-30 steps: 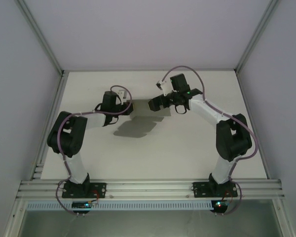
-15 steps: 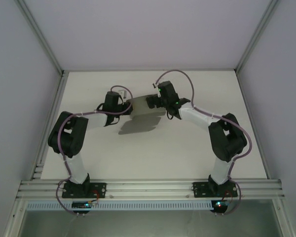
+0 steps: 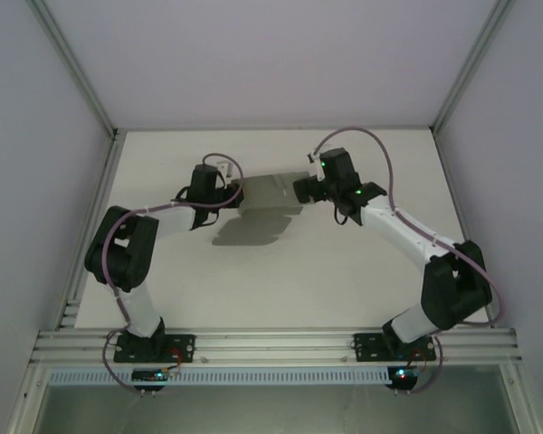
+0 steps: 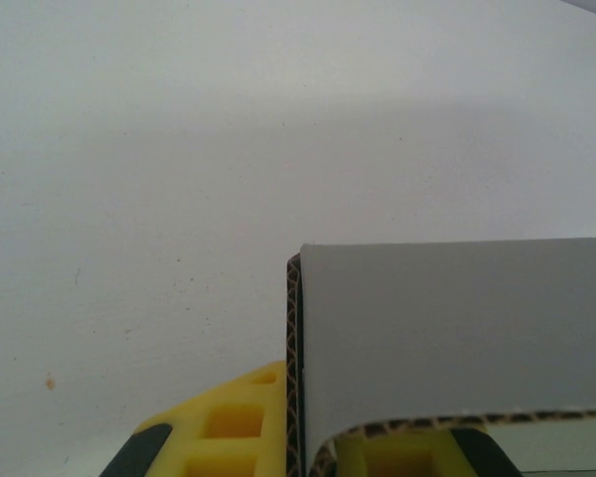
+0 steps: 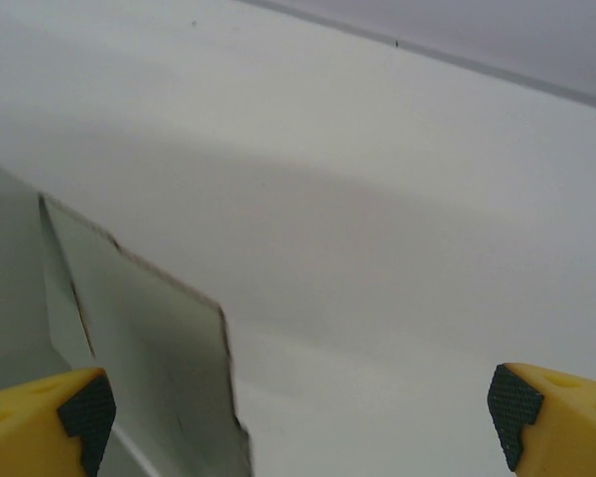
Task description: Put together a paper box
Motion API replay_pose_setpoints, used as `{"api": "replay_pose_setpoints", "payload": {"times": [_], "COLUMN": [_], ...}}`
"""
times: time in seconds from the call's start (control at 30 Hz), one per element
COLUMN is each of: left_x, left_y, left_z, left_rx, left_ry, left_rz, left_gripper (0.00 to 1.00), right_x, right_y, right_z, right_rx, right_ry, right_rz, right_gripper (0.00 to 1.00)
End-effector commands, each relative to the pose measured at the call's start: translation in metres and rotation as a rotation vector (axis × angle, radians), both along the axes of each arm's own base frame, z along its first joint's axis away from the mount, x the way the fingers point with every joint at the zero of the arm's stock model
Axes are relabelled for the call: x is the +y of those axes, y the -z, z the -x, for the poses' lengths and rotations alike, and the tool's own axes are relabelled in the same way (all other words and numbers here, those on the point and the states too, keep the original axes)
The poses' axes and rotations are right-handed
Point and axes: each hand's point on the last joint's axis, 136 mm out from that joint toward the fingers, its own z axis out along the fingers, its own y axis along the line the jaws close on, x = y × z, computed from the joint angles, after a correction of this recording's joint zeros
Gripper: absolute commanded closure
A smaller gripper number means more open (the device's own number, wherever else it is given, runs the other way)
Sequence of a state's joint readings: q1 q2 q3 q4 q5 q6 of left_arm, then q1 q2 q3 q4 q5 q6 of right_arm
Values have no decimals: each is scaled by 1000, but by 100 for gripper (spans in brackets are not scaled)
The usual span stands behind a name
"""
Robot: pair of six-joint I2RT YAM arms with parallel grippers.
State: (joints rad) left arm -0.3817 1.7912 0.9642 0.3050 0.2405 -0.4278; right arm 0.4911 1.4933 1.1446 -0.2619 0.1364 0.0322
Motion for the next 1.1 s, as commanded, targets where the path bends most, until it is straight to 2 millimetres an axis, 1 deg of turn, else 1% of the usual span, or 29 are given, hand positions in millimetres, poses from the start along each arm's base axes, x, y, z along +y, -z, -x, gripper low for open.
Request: {"api": "replay_pose_setpoints", "payload": {"times": [0.0,0.07,0.13,0.23,0.33,0.47,0.53,0.63,0.7,0.73,0.77,0.93,1.0,1.07], "left_x": [-6,-8,-8,-9,-11,-10,-9,-12,-15,-17,-18,-34,-38,-41], "left_y": [-23,-23,-21,-21,-21,-17,-14,-13,-11,-11,-10,-16,-20,-24], "left_z": [-6,-7,-7,-8,-6,-5,-3,-2,-2,-2,-3,0,-1,-2], "left_rx": [-29,-19,-7,1,5,11,16,13,14,13,15,-9,-16,-17], "left_ry": [33,39,40,49,62,67,71,84,88,90,91,147,152,152], "left_rz": [41,62,84,100,102,86,72,60,48,39,32,21,40,62], "left_gripper": [100,100,100,100,100,100,100,100,100,100,100,100,100,100], "right_x": [-12,-17,-18,-13,-9,-6,-2,7,12,14,19,25,24,30], "right_y": [43,51,55,58,56,45,40,42,44,50,43,51,52,53], "right_z": [42,50,55,54,42,22,18,16,11,12,7,7,-2,-8], "right_rx": [221,257,270,266,236,187,193,225,226,242,228,261,236,208], "right_ry": [-68,-66,-71,-80,-70,-46,-60,-98,-105,-112,-118,-123,-106,-103], "right_rz": [72,76,53,9,-13,-60,-74,-84,-80,-76,-79,-44,-32,-20], "right_gripper": [1,1,1,1,1,1,0,1,1,1,1,1,1,1]}}
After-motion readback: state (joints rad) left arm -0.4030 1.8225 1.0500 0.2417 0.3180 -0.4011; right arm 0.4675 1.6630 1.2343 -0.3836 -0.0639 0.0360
